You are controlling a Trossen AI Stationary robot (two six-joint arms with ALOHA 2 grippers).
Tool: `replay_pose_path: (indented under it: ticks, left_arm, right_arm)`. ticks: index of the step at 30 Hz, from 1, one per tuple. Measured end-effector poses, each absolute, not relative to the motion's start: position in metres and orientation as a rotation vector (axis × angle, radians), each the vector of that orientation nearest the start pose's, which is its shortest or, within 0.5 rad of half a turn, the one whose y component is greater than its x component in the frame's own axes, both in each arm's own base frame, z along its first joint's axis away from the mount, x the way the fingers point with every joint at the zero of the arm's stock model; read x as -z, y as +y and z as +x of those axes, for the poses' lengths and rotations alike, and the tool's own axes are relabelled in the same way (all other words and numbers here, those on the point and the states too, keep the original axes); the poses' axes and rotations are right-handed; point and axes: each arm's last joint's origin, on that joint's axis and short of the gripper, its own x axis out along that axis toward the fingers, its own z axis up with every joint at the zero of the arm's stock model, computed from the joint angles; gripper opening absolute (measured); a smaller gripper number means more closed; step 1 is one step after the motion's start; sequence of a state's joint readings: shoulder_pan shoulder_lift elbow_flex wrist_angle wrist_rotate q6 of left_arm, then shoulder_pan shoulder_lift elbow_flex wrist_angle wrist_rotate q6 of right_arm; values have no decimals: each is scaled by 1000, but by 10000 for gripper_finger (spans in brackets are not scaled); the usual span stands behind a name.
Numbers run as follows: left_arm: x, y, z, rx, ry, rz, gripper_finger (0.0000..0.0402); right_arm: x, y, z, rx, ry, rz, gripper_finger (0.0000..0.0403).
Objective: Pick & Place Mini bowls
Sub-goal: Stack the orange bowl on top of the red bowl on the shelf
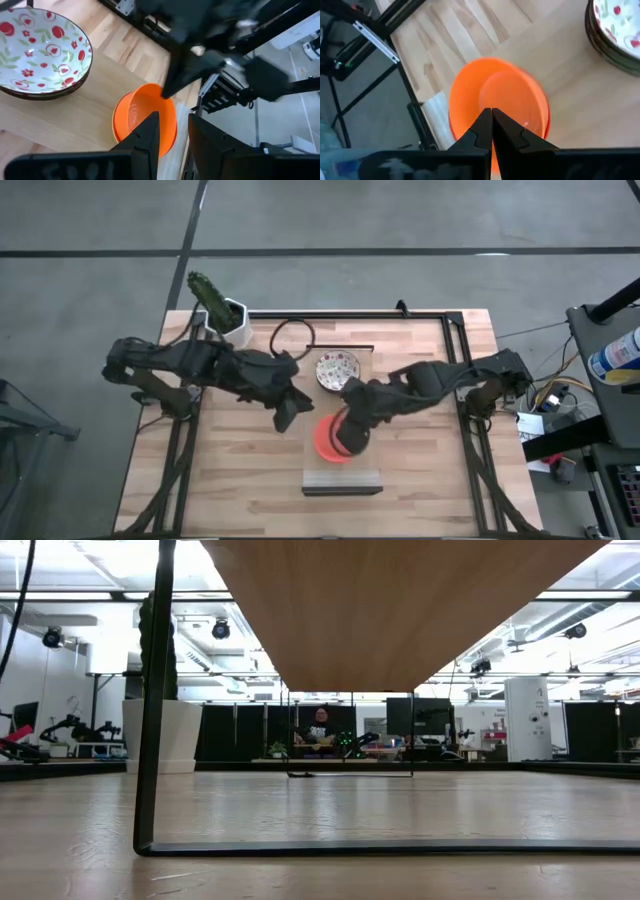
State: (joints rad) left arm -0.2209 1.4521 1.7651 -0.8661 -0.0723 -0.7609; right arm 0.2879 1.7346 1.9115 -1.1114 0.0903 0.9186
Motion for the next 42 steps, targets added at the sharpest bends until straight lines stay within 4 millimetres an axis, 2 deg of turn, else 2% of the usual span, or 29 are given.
replay_pose_path:
  ticks: [6,16,32,39,42]
  left_arm:
    - [-455,-60,268,-59,542,-666,94]
    - [-456,-65,266,-42,549,-671,94]
    - [-456,-66,266,-42,549,-673,94]
    - [-456,-66,266,-42,549,-673,94]
    - [-455,-66,266,-42,549,-673,94]
  right_arm:
    - [-373,77,345,279,936,696,8]
    - [-355,65,348,310,990,712,8]
    - [-350,60,348,334,995,719,8]
    - [-367,63,351,316,894,721,8]
    - [-366,64,351,295,909,732,8]
